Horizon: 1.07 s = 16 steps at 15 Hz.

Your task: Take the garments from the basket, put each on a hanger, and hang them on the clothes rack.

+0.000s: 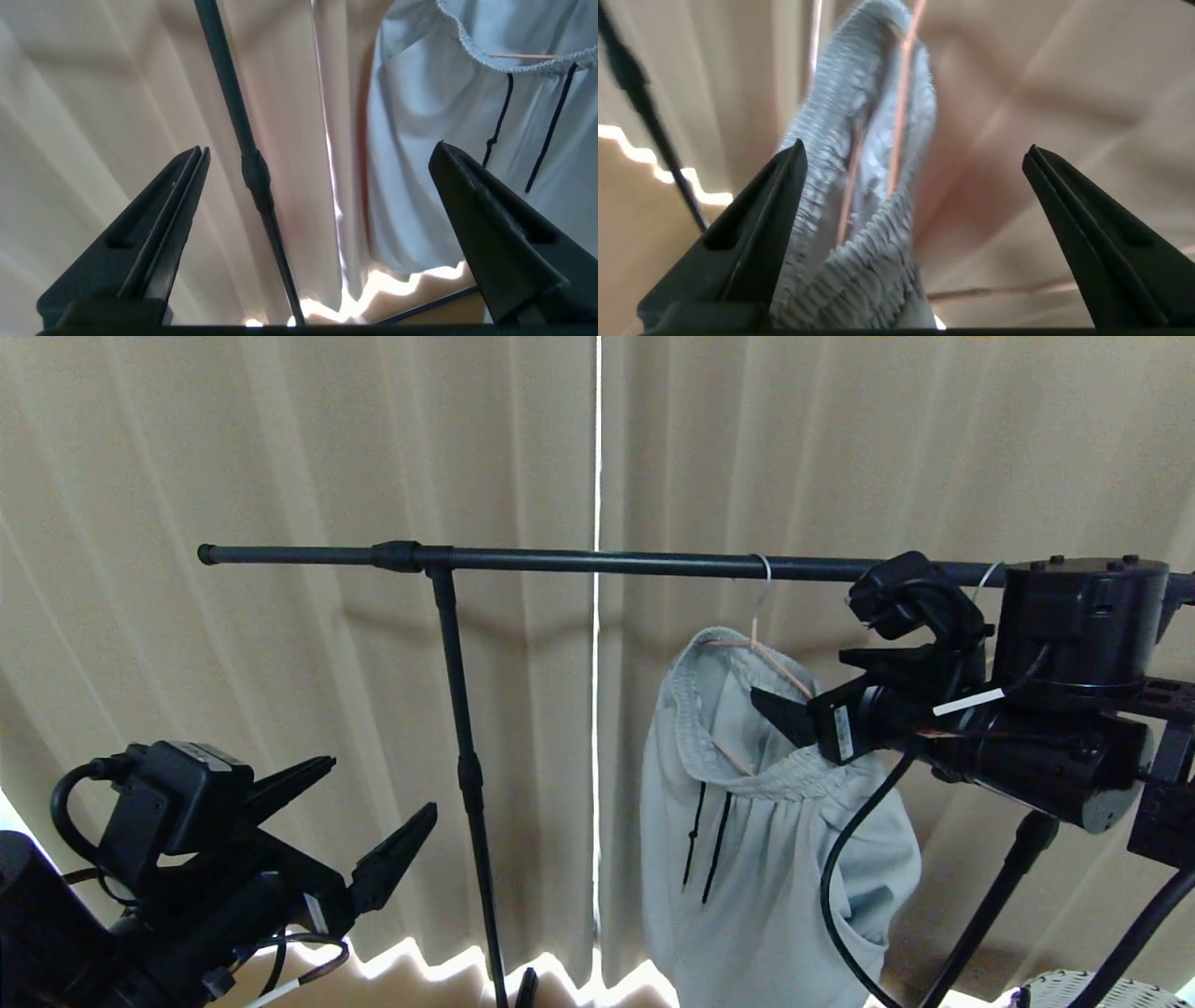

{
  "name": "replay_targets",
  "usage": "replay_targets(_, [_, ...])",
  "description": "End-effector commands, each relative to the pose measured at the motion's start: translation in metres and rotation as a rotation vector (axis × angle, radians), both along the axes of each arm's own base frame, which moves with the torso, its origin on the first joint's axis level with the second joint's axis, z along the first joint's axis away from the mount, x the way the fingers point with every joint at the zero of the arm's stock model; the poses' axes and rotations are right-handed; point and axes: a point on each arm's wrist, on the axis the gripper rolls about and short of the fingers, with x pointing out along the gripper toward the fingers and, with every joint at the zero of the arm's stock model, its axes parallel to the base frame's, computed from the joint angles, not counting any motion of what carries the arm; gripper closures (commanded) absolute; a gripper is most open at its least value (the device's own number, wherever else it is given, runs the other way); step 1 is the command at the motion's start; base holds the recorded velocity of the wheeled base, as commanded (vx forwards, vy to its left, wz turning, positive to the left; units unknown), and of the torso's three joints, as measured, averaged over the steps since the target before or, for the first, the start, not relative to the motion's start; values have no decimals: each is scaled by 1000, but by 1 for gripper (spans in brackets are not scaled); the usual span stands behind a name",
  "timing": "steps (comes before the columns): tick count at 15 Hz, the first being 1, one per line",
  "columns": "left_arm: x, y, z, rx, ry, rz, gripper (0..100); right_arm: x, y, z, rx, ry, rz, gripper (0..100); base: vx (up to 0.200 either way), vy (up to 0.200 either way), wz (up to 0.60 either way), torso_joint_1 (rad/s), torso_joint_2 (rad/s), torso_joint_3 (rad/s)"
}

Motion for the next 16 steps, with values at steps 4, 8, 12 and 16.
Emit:
replay_targets(4, [-1, 0, 0, -1, -2, 0, 0, -27, -14, 3, 71, -103, 63, 0, 0, 0, 0, 0, 0, 0])
replay_targets(8, [-4, 3, 5, 1, -30, 7, 0, -60, -43, 16, 101, -161, 20, 0, 0, 0, 0, 0, 0, 0])
replay_targets(12, [-22, 15, 11, 15, -89, 31, 0, -87, -92, -8, 48, -132, -158, 0, 0, 0, 0, 0, 0, 0])
replay_targets(16, [-25, 34, 1, 161, -43, 123, 0, -93, -126, -38, -16, 26, -348, 0, 0, 100, 0, 1, 2, 1])
